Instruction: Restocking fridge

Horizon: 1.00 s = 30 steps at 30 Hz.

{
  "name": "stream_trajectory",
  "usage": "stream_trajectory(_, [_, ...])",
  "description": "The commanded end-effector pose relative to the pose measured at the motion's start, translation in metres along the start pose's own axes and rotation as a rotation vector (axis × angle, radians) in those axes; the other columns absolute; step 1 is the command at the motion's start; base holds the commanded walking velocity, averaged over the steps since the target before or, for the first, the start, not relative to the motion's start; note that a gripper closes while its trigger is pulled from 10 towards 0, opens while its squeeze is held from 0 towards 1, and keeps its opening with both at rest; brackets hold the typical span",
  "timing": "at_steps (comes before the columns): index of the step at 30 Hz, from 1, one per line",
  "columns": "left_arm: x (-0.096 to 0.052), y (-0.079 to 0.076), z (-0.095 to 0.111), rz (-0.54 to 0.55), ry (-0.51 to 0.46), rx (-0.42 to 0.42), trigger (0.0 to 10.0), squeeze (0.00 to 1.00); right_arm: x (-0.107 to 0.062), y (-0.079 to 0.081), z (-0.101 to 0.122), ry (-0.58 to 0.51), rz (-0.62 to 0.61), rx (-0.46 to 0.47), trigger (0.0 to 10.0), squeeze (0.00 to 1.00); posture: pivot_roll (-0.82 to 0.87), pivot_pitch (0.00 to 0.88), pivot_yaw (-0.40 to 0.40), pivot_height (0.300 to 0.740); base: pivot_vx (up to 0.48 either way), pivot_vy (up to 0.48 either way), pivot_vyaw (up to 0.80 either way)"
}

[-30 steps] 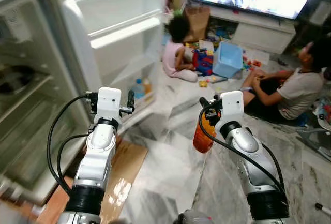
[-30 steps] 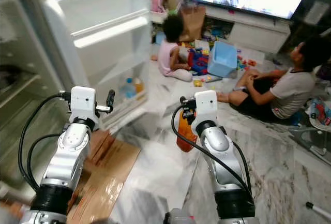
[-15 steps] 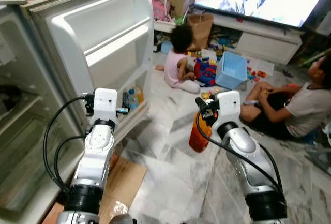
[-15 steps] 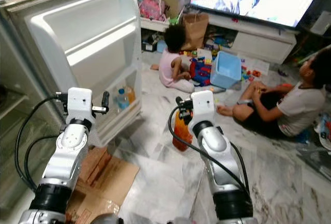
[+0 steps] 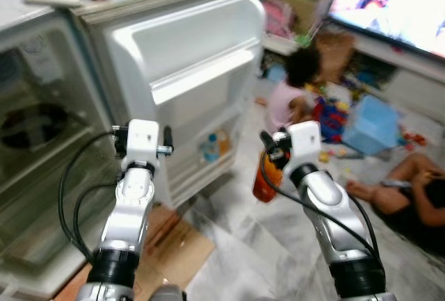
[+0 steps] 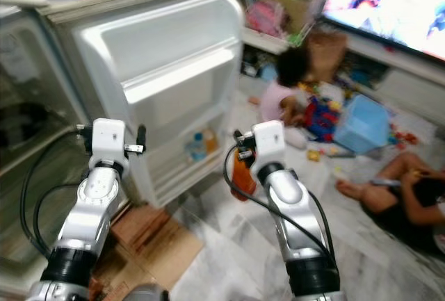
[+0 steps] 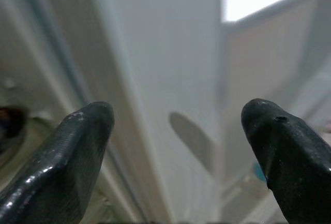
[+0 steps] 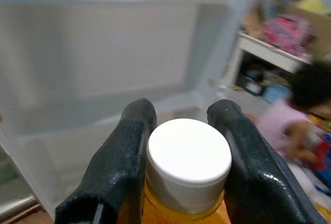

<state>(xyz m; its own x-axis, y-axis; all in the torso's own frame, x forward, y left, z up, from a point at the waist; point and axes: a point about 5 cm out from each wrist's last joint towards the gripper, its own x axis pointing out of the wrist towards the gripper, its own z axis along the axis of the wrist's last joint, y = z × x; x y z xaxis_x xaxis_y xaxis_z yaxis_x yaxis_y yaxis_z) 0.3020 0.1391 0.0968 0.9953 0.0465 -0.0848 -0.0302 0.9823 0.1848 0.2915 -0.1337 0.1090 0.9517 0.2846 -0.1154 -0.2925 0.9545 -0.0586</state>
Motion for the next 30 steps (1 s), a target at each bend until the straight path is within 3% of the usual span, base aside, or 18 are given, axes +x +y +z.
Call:
stream_trajectory(1, [0.000,-0.009,0.002,-0.026,0.001,-0.001,10.0,0.00,-0.003,-0.011,0.006,-0.030,-0.029,-0.025,10.0,0.00,0.03,0.000,-0.056,0.740,0.311,-0.360,0.80])
stream_trajectory(5, [0.000,-0.009,0.001,-0.020,0.008,0.001,10.0,0.00,-0.002,-0.009,0.008,-0.034,-0.019,-0.030,10.0,0.00,0.03,0.000,-0.056,0.740,0.000,-0.427,0.80])
stream_trajectory(11, [0.000,-0.009,0.001,-0.010,0.012,-0.002,10.0,0.00,-0.001,-0.009,0.006,-0.026,-0.017,-0.012,10.0,0.00,0.03,0.000,-0.056,0.740,0.000,-0.445,0.00])
stream_trajectory(14, [-0.002,-0.005,0.000,0.015,0.020,0.003,10.0,0.00,0.000,-0.008,0.006,-0.023,-0.009,-0.010,10.0,0.00,0.04,0.000,-0.059,0.740,0.000,0.000,0.00])
stream_trajectory(22, [-0.015,0.017,0.007,0.112,0.007,0.005,10.0,0.00,0.004,-0.005,0.008,-0.028,0.019,-0.004,10.0,0.00,0.07,0.000,-0.062,0.740,0.000,0.000,0.00])
stream_trajectory(30, [-0.042,0.044,0.002,0.243,0.087,0.073,10.0,0.00,0.014,-0.003,0.023,-0.088,0.080,-0.034,10.0,0.00,0.13,0.015,-0.037,0.740,0.000,0.000,0.00])
